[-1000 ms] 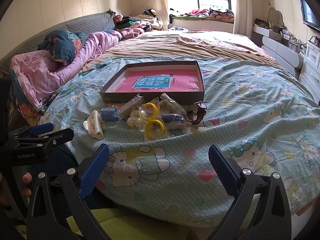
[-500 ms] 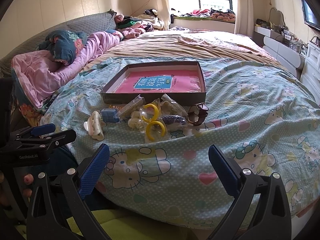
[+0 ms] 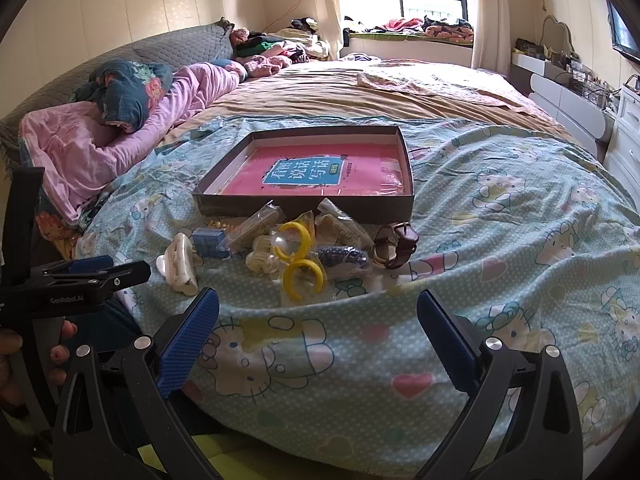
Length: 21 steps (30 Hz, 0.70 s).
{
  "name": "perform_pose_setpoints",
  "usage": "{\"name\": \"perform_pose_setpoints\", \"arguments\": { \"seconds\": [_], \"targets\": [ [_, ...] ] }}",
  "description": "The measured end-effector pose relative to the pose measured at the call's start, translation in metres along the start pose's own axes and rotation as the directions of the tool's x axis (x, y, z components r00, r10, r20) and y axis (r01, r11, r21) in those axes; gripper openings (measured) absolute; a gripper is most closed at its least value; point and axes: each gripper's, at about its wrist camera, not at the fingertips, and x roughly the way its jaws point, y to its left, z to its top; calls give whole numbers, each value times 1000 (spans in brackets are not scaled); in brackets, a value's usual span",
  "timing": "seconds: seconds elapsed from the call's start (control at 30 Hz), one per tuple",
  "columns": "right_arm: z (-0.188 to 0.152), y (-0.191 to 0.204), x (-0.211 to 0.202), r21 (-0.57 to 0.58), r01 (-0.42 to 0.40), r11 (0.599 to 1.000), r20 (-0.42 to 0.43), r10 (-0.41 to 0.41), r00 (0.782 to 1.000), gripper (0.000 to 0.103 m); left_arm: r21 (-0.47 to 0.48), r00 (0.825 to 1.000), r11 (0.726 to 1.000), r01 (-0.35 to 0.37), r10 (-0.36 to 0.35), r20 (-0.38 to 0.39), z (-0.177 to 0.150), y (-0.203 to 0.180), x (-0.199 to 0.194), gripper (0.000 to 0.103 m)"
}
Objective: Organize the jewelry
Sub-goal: 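Move both grippers toward the jewelry items beside the tray, then grasp the cream hair claw clip with the left gripper while the right grasps the brown watch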
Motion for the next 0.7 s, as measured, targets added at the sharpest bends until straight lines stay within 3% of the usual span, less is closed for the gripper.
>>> {"name": "perform_pose_setpoints", "arguments": {
  "seconds": [0.2, 0.53, 0.63, 0.7],
  "targets": [
    [4, -15, 16, 21, 25, 999, -12, -25, 1000, 99, -49, 996, 997, 55, -58, -69, 1, 5, 25, 94],
    [6, -49, 41, 88, 67, 994, -37, -64, 997, 99, -78, 994, 997, 12, -21, -110, 12, 3, 55, 94],
    [8, -57, 48, 99, 81, 992, -36, -78, 996, 99, -81, 992, 997, -5, -5, -128, 14, 3, 64, 80],
    [9, -63, 53, 106, 88, 990, -37, -85, 996, 99, -82, 990, 997, -11, -1, -139, 14, 3, 69, 76]
  ]
}}
